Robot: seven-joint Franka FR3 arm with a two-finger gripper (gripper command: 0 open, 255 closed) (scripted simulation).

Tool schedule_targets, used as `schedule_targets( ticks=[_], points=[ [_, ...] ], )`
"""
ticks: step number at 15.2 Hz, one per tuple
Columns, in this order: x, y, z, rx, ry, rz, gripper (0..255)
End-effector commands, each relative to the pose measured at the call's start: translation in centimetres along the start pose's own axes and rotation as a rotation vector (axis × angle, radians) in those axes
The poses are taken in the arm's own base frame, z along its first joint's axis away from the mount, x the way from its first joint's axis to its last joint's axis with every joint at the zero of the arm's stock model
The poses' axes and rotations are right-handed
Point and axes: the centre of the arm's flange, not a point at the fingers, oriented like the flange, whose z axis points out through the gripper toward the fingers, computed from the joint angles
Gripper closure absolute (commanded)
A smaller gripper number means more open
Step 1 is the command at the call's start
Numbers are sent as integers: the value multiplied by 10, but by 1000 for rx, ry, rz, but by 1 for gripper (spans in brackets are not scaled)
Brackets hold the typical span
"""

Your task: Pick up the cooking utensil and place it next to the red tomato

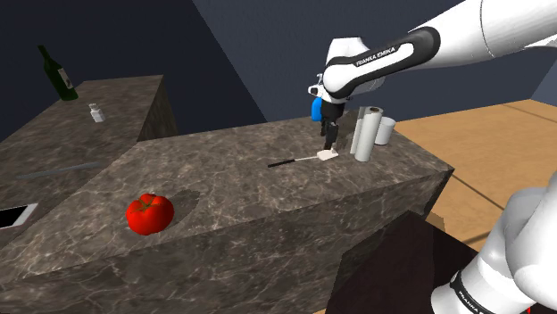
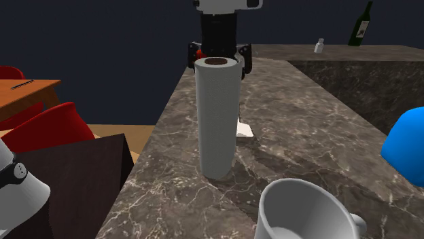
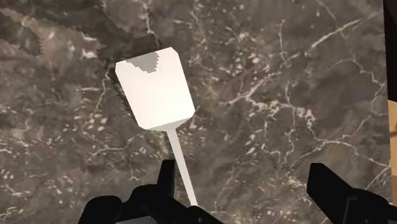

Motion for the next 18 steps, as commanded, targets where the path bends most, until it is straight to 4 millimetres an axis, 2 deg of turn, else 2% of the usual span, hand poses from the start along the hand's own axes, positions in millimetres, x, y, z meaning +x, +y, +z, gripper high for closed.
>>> schedule_targets(
  ticks=[1, 6, 14, 18],
  points=[
    [16, 13, 16, 7, 3, -88, 0],
    [66, 37, 52, 25, 10, -294, 0],
    [68, 37, 93, 26, 10, -301, 0],
    [68, 37, 93, 26, 10, -301, 0]
  ],
)
